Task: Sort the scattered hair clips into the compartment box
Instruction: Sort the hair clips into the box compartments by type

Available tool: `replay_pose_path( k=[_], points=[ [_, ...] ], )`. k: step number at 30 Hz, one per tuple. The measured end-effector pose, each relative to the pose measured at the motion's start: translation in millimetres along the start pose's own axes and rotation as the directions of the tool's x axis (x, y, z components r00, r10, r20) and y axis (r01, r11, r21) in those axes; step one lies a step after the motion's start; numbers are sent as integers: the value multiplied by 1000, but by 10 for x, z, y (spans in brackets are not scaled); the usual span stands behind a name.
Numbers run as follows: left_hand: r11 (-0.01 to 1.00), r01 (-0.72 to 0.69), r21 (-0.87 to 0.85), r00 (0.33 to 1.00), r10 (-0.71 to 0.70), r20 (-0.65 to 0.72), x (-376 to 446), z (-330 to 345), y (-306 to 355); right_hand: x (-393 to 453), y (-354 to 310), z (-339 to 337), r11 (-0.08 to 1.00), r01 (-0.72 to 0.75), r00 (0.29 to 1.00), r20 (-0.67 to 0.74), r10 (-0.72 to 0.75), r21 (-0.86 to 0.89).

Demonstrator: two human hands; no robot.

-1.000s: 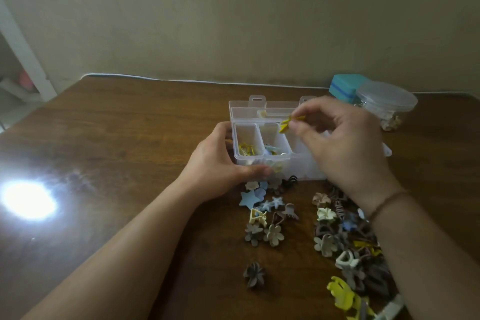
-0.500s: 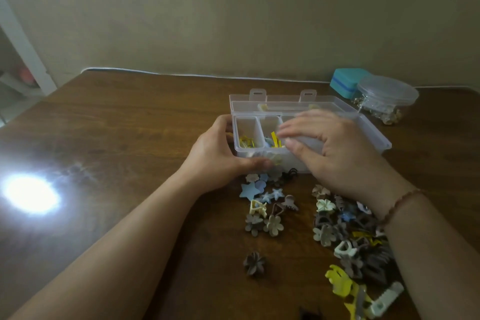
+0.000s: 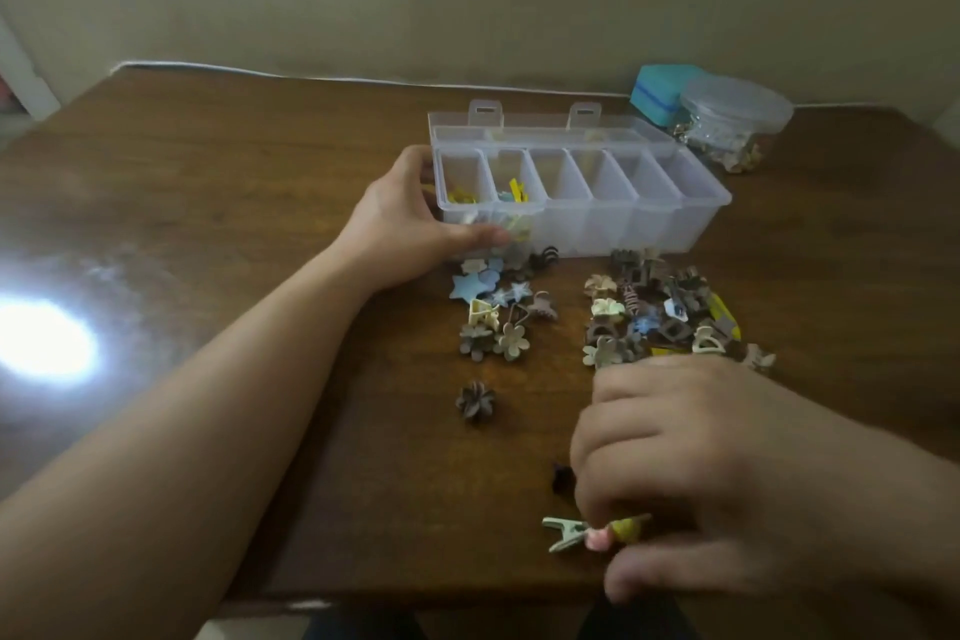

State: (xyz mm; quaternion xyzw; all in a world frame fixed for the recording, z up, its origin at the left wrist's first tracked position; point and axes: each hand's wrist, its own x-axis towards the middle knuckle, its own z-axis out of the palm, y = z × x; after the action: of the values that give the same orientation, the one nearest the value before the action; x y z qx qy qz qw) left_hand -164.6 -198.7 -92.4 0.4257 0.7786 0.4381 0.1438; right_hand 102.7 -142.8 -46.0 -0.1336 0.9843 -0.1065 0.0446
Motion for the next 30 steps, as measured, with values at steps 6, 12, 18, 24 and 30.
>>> replay_pose_path(
  k=[6,12,18,24,30],
  points=[
    [999,12,-36,1000,-11,24,15,-19,-9,-35,125,202,993,-9,984,-179,-12,-115],
    [999,-14,-41,1000,14,12,47,-3,-35,266,344,-207,978,-64,895,-421,144,197],
    [998,-21,-50,999,23,29,29,-14,-22,1160,826,-555,838,-271,595,-602,533,474],
    [999,-21,-48,998,23,50,41,-27,-39,1397,986,-432,835,-396,682,-486,547,383],
    [997,-10,-70,1000,12,26,28,-36,-15,715,883,-571,854,-282,639,-578,507,437]
  ],
)
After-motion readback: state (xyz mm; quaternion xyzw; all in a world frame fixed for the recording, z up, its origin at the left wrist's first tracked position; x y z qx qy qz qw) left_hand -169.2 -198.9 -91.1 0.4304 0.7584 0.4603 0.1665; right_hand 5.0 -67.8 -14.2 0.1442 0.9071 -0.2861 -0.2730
